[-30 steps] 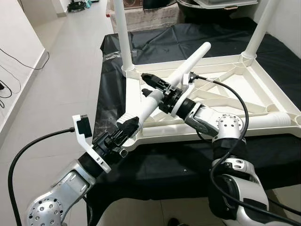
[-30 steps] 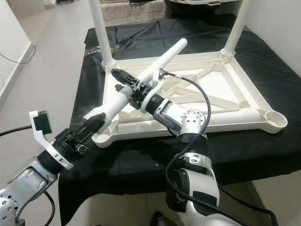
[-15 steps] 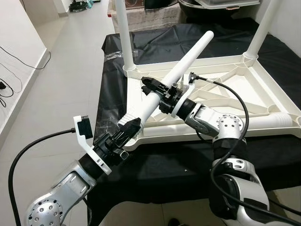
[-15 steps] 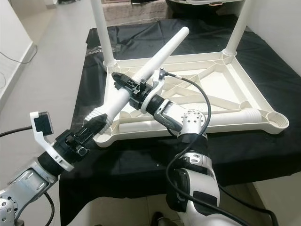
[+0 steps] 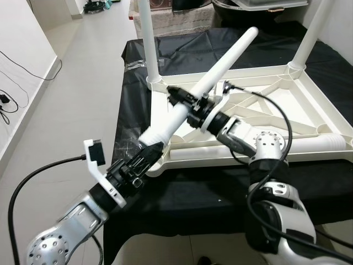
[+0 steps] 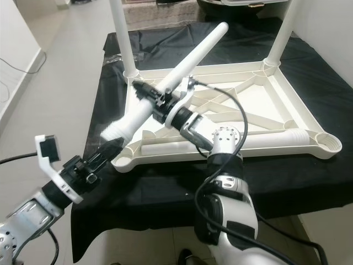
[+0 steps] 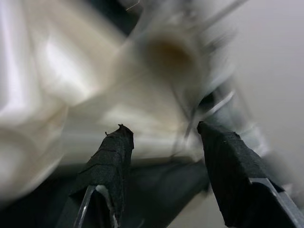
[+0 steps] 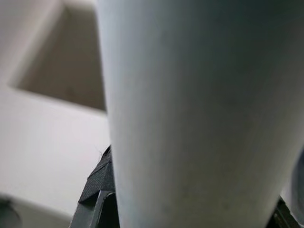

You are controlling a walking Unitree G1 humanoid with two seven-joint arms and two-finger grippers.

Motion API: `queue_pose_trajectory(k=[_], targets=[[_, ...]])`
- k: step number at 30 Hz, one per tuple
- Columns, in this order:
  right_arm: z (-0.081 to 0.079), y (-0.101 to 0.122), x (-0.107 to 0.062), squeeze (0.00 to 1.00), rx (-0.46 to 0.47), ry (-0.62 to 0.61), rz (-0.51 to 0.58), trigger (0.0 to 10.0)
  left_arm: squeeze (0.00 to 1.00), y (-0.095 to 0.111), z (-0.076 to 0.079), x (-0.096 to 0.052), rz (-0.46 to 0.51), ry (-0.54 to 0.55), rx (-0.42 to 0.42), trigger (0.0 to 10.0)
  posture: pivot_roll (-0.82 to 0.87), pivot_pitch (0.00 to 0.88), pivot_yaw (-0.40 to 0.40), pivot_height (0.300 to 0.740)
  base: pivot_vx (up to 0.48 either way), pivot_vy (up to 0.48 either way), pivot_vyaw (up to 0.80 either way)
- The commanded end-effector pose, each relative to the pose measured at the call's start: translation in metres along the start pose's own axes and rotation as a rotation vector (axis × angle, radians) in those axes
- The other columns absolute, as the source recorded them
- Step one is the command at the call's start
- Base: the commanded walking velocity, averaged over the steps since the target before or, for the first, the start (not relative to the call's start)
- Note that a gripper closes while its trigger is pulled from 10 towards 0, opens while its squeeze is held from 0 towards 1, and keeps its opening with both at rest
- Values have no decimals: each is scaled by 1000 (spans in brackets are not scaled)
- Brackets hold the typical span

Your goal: Building children table

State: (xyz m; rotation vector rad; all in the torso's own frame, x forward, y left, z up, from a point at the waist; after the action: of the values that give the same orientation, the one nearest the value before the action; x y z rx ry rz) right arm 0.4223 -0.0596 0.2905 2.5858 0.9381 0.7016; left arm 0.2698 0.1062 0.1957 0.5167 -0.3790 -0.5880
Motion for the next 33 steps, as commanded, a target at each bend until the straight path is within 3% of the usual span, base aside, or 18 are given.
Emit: queue_pose_trajectory(k=[1, 2, 4, 5, 6, 7, 8, 9, 10, 11, 12, 13, 14, 15, 17, 24, 33], targets=[[-6, 27, 2, 0, -15, -3, 115, 0, 0, -9, -15, -8, -33, 77, -11, 10000, 23, 131, 7, 740, 0, 0, 0], [-6, 27, 2, 0, -15, -3, 115, 0, 0, -9, -15, -8, -33, 77, -11, 10000, 23, 131, 7, 740, 0, 0, 0], [2, 55, -4, 0, -88, -86, 235, 0, 0, -13, -18, -13, -44, 105, 2, 10000, 28, 125, 5, 740, 0, 0, 0], [4, 66, -8, 0, -188, -134, 274, 0, 0, -16, -19, -14, -44, 118, 9, 10000, 28, 119, 7, 740, 0, 0, 0], [4, 66, -8, 0, -188, -134, 274, 0, 0, -16, -19, -14, -44, 118, 9, 10000, 28, 119, 7, 740, 0, 0, 0], [3, 74, -10, 0, -289, -172, 300, 0, 0, -17, -19, -15, -42, 129, 19, 10000, 28, 119, 7, 740, 0, 0, 0], [-2, 77, -9, 0, -463, -205, 287, 8627, 0, -19, -22, -15, -31, 156, 25, 10000, 25, 117, 8, 740, 0, 0, 0], [-2, 77, -9, 0, -463, -205, 287, 8627, 0, -19, -22, -15, -31, 156, 25, 10000, 25, 117, 8, 740, 0, 0, 0], [-10, 77, -6, 0, -657, -221, 275, 10000, 0, -21, -24, -15, -20, 192, 59, 10000, 23, 110, 10, 740, 0, 0, 0], [-10, 77, -6, 0, -657, -221, 275, 10000, 0, -21, -24, -15, -20, 192, 59, 10000, 23, 110, 10, 740, 0, 0, 0], [-17, 74, -4, 0, -777, -220, 263, 10000, 0, -22, -26, -14, -12, 215, 84, 10000, 23, 110, 10, 740, 0, 0, 0], [-17, 74, -4, 0, -777, -220, 263, 10000, 0, -22, -26, -14, -12, 215, 84, 10000, 23, 110, 10, 740, 0, 0, 0], [-25, 57, 5, 0, -968, -175, 211, 10000, 0, -23, -28, -12, 17, 259, 124, 10000, 18, 100, 3, 740, 0, 0, 0], [-25, 57, 5, 0, -968, -175, 211, 10000, 0, -23, -28, -12, 17, 259, 124, 10000, 18, 100, 3, 740, 0, 0, 0], [-19, 38, 11, 0, -1067, -156, 149, 10000, 0, -23, -30, -11, 47, 313, 179, 10000, 23, 100, -3, 740, 0, 0, 0], [2, 22, 16, 0, -1117, -190, 100, 10000, 0, -28, -32, -18, 74, 431, 349, 10000, 31, 97, -25, 740, 0, 0, 457], [2, 14, 17, 0, -1165, -154, 84, 10000, 0, -36, -39, -20, 97, 499, 392, 10000, 24, 98, -31, 740, 0, 0, 800]])
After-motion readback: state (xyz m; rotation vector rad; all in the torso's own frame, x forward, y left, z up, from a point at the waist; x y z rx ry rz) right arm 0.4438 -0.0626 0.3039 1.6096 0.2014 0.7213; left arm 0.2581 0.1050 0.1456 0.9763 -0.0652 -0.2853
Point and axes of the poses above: a point about 5 cm out from each wrist's last joint towards the gripper, its own x axis pointing out of the wrist towards the gripper, its own y axis along the axis of the wrist's last joint, z = x × y, the point moved 6 cm from there along x, pointing out of the wrist towards the gripper, and after that the axes turned 7 degrees about -x, right-handed, at the moved point
